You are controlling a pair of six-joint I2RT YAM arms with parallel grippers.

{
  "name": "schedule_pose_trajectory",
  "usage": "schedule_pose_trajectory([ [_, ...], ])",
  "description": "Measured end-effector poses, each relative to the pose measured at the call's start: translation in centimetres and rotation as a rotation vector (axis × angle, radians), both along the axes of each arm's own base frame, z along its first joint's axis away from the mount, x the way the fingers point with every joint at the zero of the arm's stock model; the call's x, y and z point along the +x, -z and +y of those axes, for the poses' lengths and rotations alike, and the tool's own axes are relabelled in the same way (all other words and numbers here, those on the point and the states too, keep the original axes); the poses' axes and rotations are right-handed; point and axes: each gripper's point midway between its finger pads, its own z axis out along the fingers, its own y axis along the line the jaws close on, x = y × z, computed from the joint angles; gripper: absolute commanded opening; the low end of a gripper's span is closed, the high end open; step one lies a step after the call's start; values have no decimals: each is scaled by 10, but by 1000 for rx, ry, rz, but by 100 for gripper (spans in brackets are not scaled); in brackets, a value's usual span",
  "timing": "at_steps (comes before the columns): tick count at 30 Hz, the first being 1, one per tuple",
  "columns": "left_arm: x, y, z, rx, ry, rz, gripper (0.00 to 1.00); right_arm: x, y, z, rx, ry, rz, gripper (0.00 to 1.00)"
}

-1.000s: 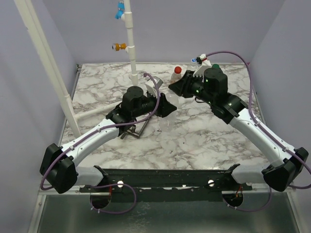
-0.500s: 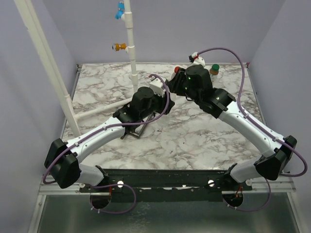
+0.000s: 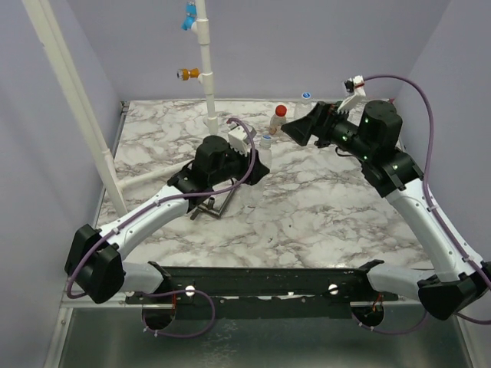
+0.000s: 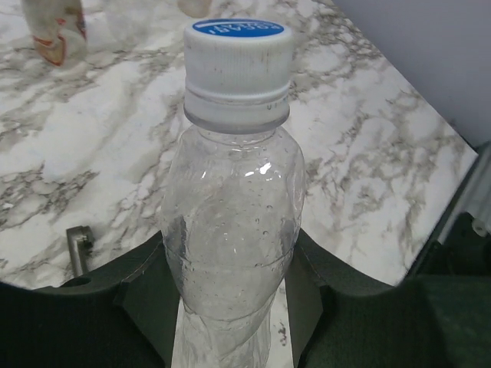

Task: Screw on the bottle caps
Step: Screw the bottle cap onto the plastic bottle.

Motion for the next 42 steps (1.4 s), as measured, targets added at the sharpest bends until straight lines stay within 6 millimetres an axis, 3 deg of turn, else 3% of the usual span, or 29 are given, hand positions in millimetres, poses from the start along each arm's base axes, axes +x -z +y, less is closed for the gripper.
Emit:
schedule_pose_trajectory([
  [5, -30, -6, -3, -113, 177, 57, 0, -25, 14, 10, 56, -264, -49, 95],
  [9, -58, -26, -13, -231, 327, 76, 0, -46, 29, 23, 115, -453, -48, 95],
  [16, -89, -50, -23, -362, 494, 113, 0, -70, 24, 38, 247, -662, -87, 89],
  [23, -99, -64, -26, -416, 562, 118, 0, -76, 22, 42, 332, -739, -84, 76],
  [33, -102, -65, -29, -434, 597, 140, 0, -80, 8, 42, 376, -761, -117, 73],
  [37, -101, -63, -30, -435, 598, 143, 0, -79, 9, 42, 378, -761, -112, 65],
  [42, -103, -65, -30, -438, 610, 133, 0, -79, 10, 43, 375, -760, -111, 47],
])
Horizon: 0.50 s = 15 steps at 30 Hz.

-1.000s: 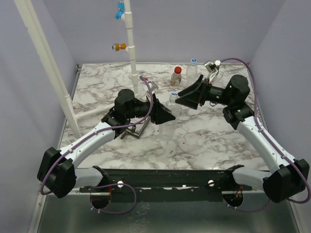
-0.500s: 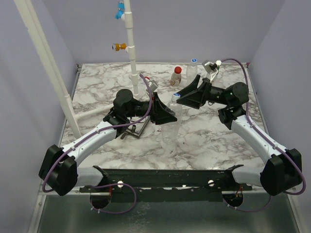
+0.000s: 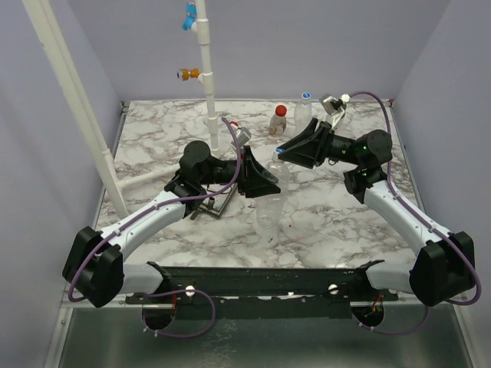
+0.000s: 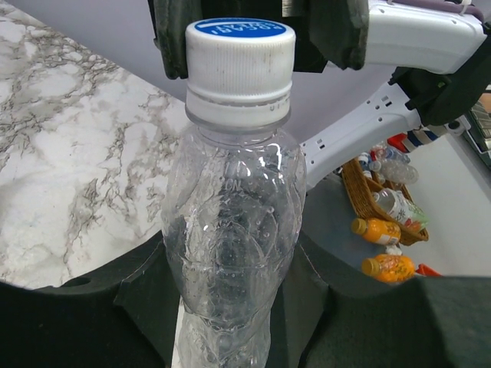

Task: Screw on the bottle caps
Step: Screw the bottle cap onto the plastic bottle.

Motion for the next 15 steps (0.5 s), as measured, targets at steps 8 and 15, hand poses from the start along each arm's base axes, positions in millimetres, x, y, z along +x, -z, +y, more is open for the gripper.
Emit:
schedule_pose_trajectory([
  [8, -3, 3, 0, 5, 28, 14, 0, 7, 12, 1, -42, 28, 9, 1],
  [15, 4, 11, 1, 24, 14, 27, 0, 13, 17, 0, -135, 133, 24, 0],
])
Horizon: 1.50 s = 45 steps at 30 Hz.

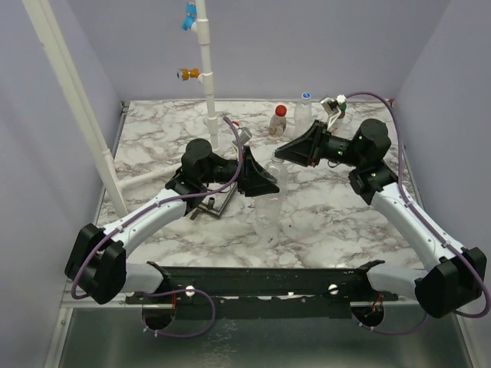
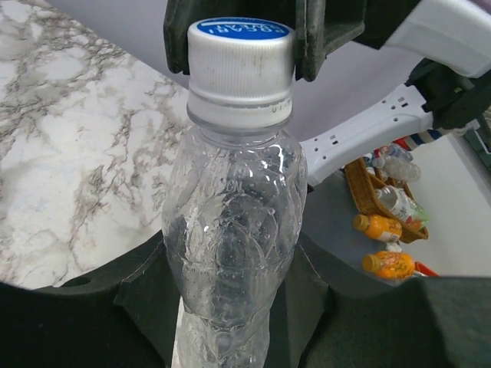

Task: Screw on the bottle caps
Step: Screw the bottle cap onto the plastic bottle.

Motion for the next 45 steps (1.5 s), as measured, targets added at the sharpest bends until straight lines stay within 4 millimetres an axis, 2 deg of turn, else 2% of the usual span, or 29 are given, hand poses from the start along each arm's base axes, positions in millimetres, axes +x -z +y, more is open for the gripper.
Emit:
schedule_pose_trajectory([
  [4, 12, 4, 0, 41, -58, -11, 0, 12, 5, -1, -69, 112, 20, 0],
  [11, 41, 20, -1, 166, -260, -45, 0, 36, 21, -5, -194, 333, 92, 0],
  [19, 68, 22, -3, 288, -523, -127, 0, 59, 22, -8, -275, 531, 152, 0],
  [24, 91, 29, -7, 387, -698, -178, 0, 76, 28, -16, -328, 667, 216, 0],
  [30, 109, 44, -5, 476, -819, -218, 0, 86, 39, -19, -386, 785, 278, 2],
  [31, 110, 46, -5, 488, -825, -224, 0, 86, 40, -20, -389, 796, 285, 9],
  [36, 111, 48, -4, 509, -823, -248, 0, 87, 40, -23, -393, 816, 285, 72],
  [37, 111, 49, -4, 512, -821, -250, 0, 86, 40, -25, -400, 818, 281, 79],
  [40, 116, 49, 3, 516, -821, -246, 0, 85, 39, -34, -415, 794, 269, 90],
  [45, 116, 50, 14, 500, -747, -215, 0, 91, 17, -66, -343, 737, 222, 92],
])
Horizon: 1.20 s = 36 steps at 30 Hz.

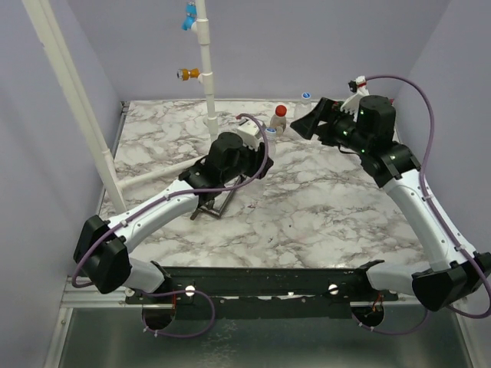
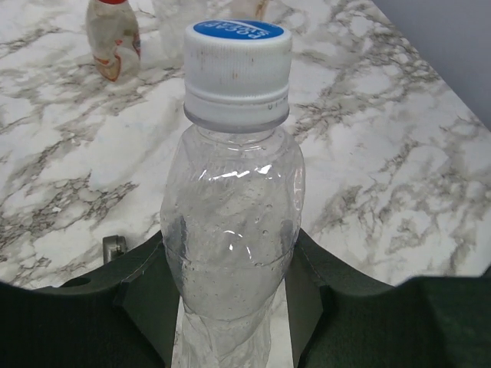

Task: Screw on the bottle caps
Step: Screw the bottle cap onto the plastic bottle.

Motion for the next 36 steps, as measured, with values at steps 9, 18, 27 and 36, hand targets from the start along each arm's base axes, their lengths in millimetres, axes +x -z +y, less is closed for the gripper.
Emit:
schedule_pose_trajectory([
  [9, -45, -20, 4, -234, 339, 109, 0, -42, -13, 29, 122, -409, -138, 92],
  [18, -95, -57, -9, -455, 633, 178, 0, -66, -20, 56, 294, -669, -175, 92],
  [27, -106, -70, -15, -527, 726, 207, 0, -80, -25, 64, 420, -784, -184, 81],
  [36, -108, -64, -19, -541, 761, 252, 0, -89, -38, 72, 476, -848, -215, 68],
])
